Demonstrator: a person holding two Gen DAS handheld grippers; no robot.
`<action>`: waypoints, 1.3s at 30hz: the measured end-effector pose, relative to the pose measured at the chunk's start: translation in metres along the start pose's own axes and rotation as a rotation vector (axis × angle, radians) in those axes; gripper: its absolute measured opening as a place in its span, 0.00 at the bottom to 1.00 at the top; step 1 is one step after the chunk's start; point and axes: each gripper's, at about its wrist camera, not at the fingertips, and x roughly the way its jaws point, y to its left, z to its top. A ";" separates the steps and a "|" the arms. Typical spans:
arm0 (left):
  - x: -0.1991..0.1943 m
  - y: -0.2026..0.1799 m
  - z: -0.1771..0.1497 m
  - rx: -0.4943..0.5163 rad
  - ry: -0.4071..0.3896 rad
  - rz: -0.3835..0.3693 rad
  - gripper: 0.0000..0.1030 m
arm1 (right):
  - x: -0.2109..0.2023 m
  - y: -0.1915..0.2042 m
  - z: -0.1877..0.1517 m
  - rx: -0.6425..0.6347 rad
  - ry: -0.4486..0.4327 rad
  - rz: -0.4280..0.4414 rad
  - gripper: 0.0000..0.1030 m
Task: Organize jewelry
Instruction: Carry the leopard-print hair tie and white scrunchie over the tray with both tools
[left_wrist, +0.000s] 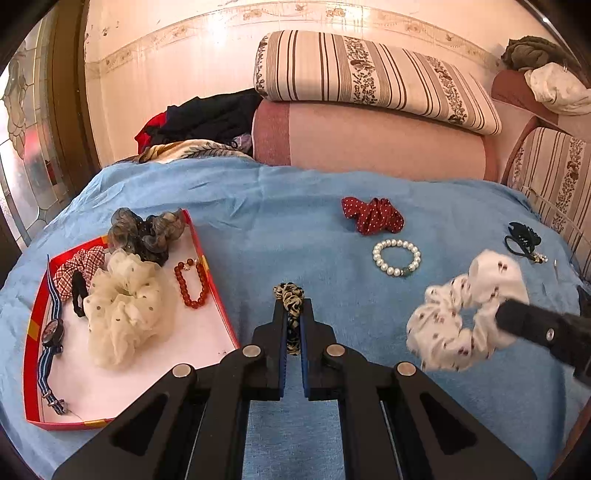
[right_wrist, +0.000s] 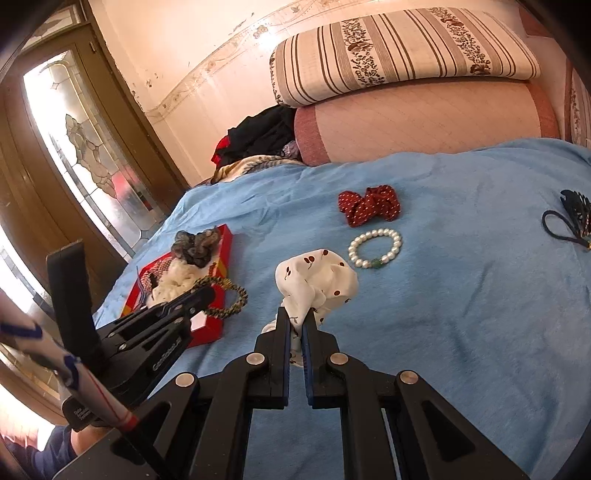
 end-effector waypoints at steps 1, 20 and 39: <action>-0.002 0.001 0.001 -0.002 -0.004 0.001 0.06 | -0.001 0.002 -0.001 0.005 0.000 0.000 0.07; -0.049 0.091 0.013 -0.143 -0.107 0.033 0.06 | 0.002 0.097 0.013 -0.084 -0.001 0.011 0.07; -0.043 0.195 0.003 -0.324 -0.043 0.155 0.06 | 0.070 0.181 0.018 -0.166 0.097 0.130 0.07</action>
